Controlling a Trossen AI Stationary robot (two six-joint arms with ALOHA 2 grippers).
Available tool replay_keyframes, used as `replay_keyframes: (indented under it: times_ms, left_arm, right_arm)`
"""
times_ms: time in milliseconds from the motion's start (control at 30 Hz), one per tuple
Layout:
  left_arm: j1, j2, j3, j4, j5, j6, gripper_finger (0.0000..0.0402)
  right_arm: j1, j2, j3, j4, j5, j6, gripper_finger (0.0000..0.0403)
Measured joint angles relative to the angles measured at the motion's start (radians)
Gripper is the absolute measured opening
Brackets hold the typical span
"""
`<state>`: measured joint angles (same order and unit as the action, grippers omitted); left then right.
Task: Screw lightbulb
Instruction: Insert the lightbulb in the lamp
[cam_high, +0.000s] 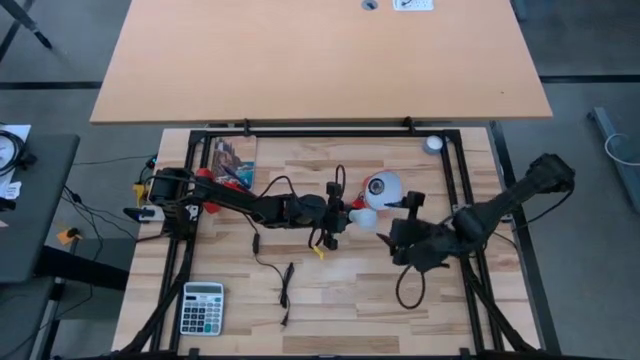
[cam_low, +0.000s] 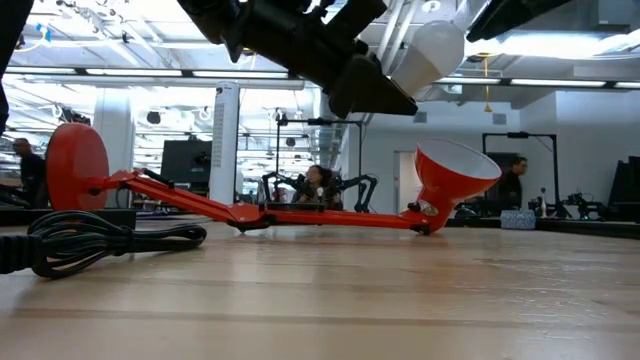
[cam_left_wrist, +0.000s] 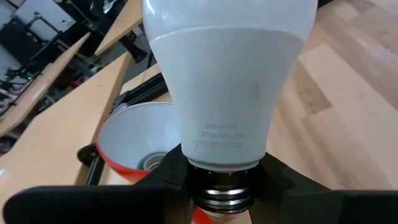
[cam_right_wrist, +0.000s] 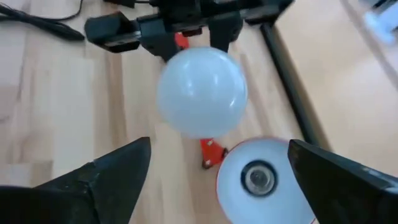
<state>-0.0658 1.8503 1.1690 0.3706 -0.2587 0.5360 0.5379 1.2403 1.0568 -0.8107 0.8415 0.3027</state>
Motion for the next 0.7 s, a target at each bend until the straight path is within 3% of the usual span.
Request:
replay_keyframes:
  times_ms: [100,300,700]
  left_arm:
    - [0.0,0.0,0.0,0.002,0.024,-0.002,0.0088]
    - [0.002,0.0,0.0,0.002,0.036,0.02,0.0088]
    - [0.002,0.0,0.0,0.002,0.045,0.028,0.0088]
  right_arm:
    - [0.012,0.029,-0.005,0.074,0.049,-0.086,0.0398]
    - [-0.02,0.077,-0.005,0.16,0.028,-0.201,0.0391]
    - [-0.08,0.126,-0.005,0.233,-0.017,-0.243,0.0341]
